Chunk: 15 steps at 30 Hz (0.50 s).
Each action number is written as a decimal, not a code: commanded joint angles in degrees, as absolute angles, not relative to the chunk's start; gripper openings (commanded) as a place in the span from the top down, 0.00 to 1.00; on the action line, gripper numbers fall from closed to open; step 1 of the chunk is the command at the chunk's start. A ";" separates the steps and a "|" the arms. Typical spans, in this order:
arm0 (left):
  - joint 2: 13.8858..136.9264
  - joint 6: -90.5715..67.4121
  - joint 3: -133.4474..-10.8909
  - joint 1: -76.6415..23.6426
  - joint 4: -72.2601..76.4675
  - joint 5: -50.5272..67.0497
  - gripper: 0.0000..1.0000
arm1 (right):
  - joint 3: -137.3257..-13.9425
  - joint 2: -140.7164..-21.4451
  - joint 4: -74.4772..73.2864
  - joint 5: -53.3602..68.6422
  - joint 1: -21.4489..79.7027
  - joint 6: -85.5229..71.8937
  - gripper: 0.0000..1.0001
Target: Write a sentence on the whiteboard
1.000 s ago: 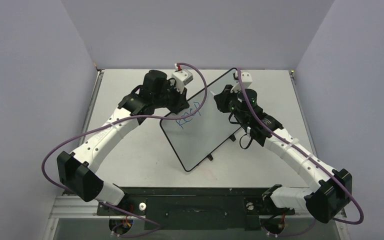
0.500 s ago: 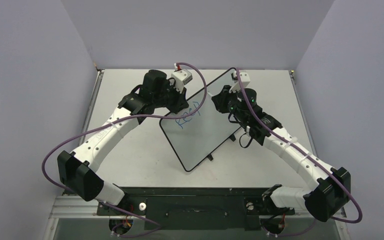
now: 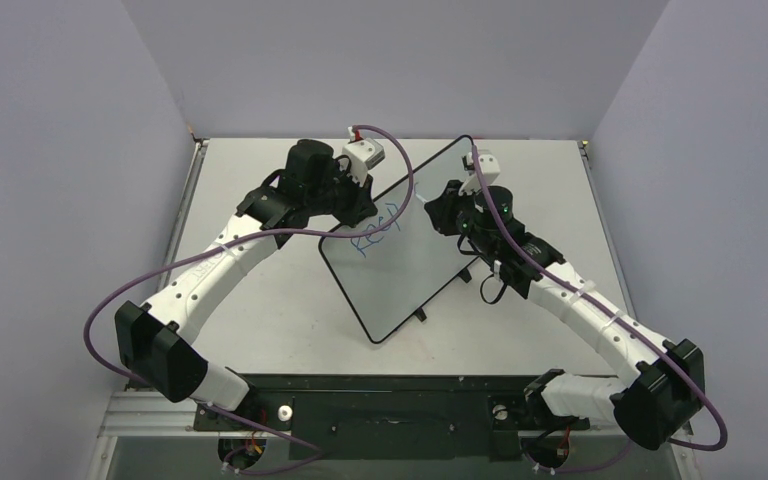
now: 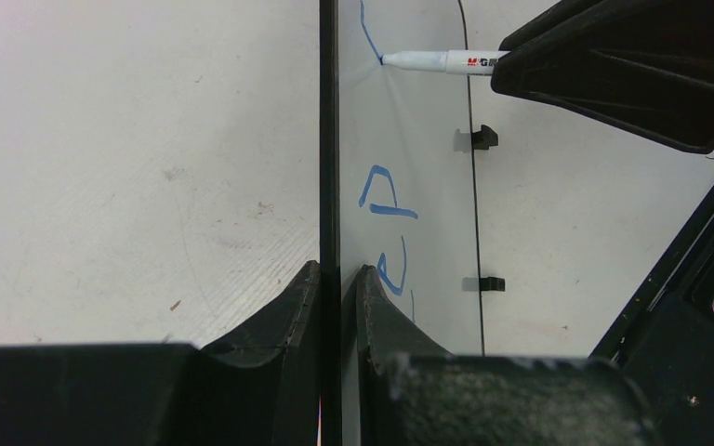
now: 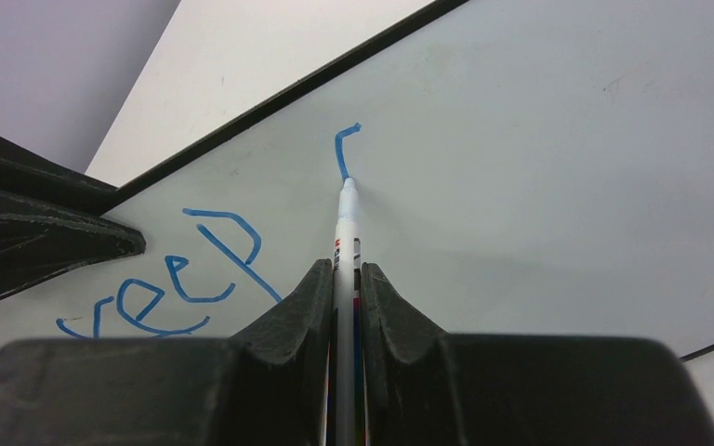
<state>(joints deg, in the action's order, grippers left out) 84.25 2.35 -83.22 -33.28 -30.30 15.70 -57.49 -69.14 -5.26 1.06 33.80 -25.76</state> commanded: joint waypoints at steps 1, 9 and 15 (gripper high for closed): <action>84.32 7.64 -83.95 -33.22 -28.30 12.52 1.00 | -57.96 -68.39 -6.11 -2.08 33.97 -25.47 1.00; 84.59 7.72 -83.94 -33.64 -28.33 12.41 1.00 | -60.79 -69.71 -6.78 -3.61 33.69 -25.23 1.00; 84.66 7.73 -83.85 -33.74 -28.38 12.38 1.00 | -63.57 -70.88 -6.94 -4.06 33.71 -25.15 1.00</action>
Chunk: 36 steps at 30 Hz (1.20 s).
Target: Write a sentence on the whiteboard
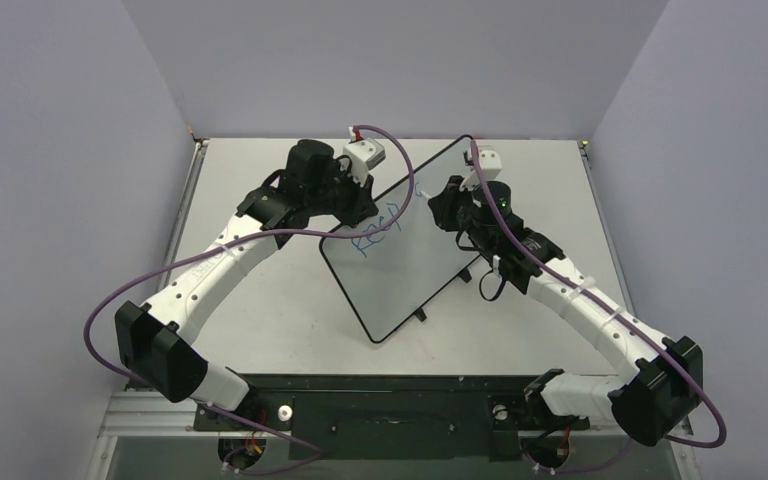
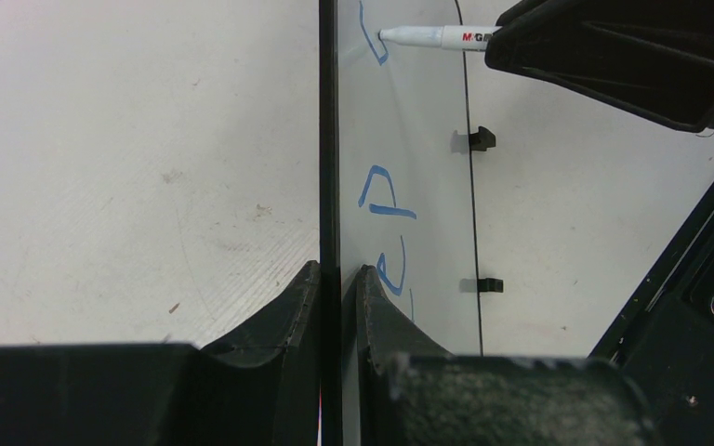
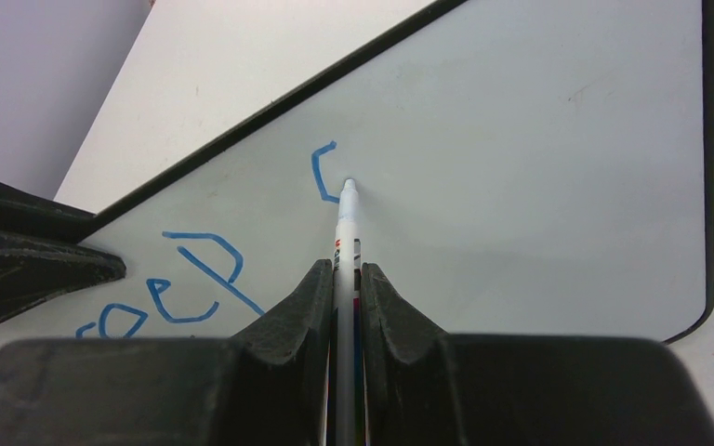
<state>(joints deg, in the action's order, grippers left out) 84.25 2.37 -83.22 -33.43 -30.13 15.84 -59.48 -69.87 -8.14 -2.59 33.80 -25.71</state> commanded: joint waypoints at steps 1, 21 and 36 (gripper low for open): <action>84.65 7.73 -83.85 -33.77 -28.43 12.34 1.00 | -63.86 -71.08 -6.94 -4.20 33.67 -25.10 1.00; 84.37 7.89 -83.76 -34.03 -28.56 11.82 1.00 | -62.95 -71.91 -7.83 -3.05 33.66 -24.85 1.00; 84.02 8.07 -83.76 -34.10 -28.48 11.62 1.00 | -55.27 -69.90 -7.28 -3.05 34.16 -25.95 1.00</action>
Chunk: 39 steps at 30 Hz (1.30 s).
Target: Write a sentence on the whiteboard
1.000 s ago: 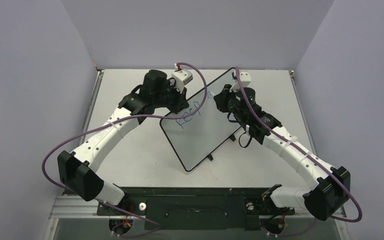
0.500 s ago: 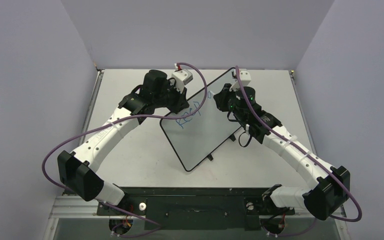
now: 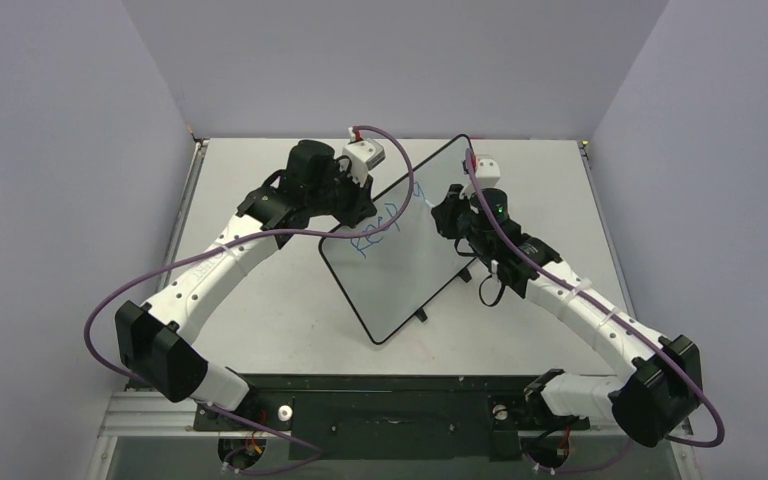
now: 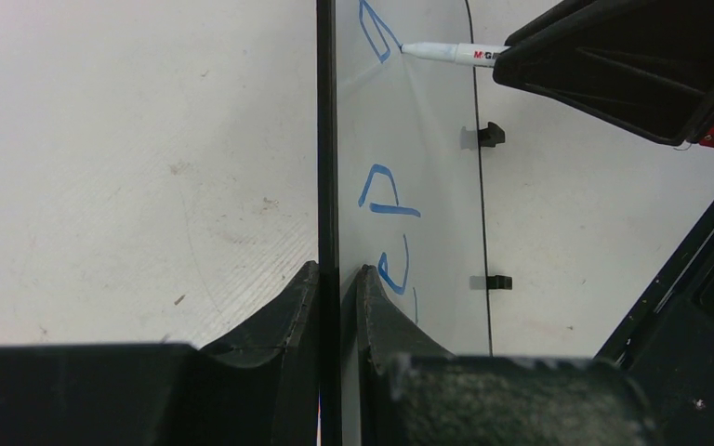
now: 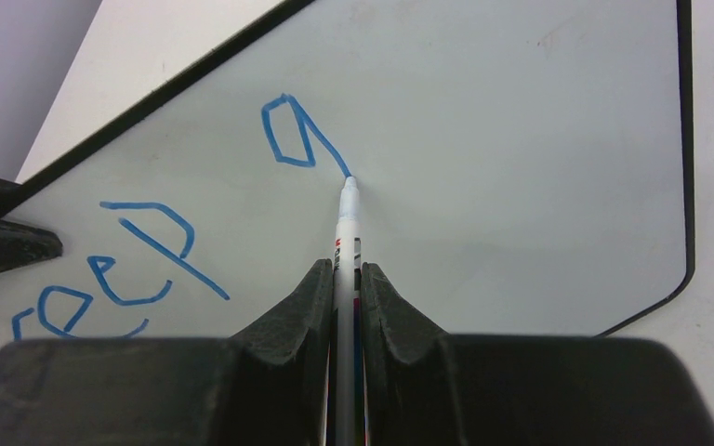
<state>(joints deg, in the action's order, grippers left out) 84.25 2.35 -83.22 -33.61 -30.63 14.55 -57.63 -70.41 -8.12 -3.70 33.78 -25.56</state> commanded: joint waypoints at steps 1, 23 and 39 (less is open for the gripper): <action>83.98 8.08 -83.76 -34.10 -28.48 11.61 1.00 | -55.06 -69.89 -7.24 -3.05 34.29 -26.03 1.00; 83.91 8.20 -83.67 -34.08 -28.56 11.45 1.00 | -61.19 -70.89 -7.75 -0.46 36.92 -26.89 1.00; 83.86 8.11 -83.62 -34.07 -28.56 10.21 1.00 | -61.37 -63.63 -10.62 -2.93 35.20 -26.08 1.00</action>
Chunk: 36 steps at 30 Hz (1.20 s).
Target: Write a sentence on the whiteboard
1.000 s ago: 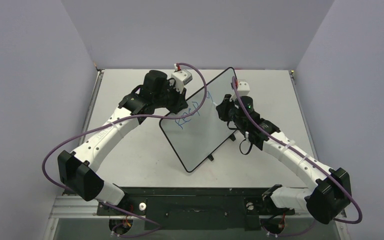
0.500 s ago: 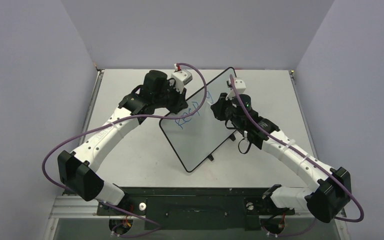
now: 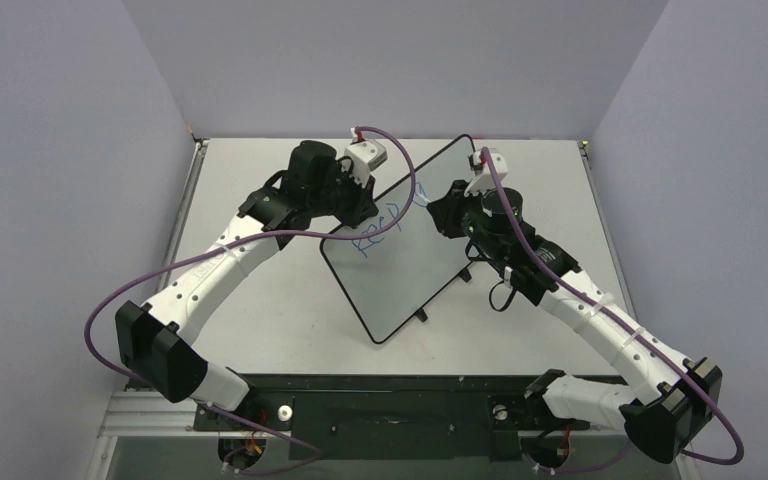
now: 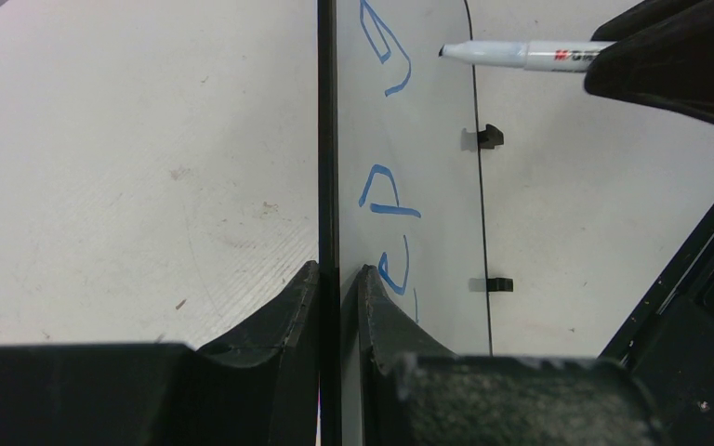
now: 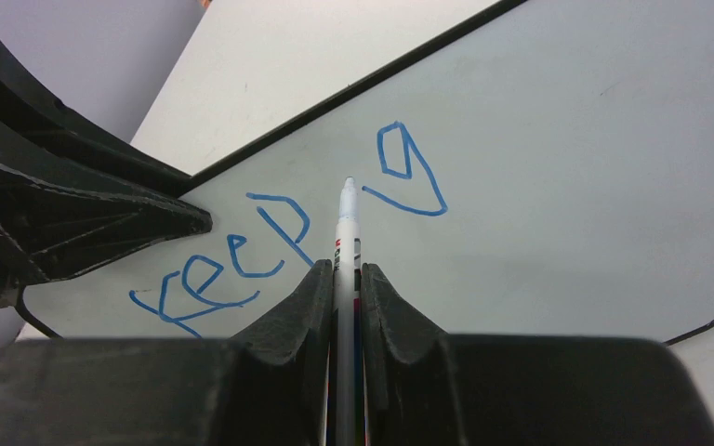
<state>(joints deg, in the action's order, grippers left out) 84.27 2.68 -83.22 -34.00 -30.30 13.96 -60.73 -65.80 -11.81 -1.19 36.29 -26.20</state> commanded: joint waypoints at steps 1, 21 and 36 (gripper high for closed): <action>83.81 8.05 -83.59 -34.09 -28.56 10.00 1.00 | -61.49 -63.70 -10.59 -2.92 35.00 -26.10 1.00; 84.56 7.78 -83.29 -34.36 -28.22 8.18 1.00 | -59.73 -64.46 -7.81 0.38 27.13 -27.19 1.00; 87.91 8.17 -84.84 -34.35 -30.01 10.71 1.00 | -57.20 -64.00 -3.11 6.12 23.67 -27.60 1.00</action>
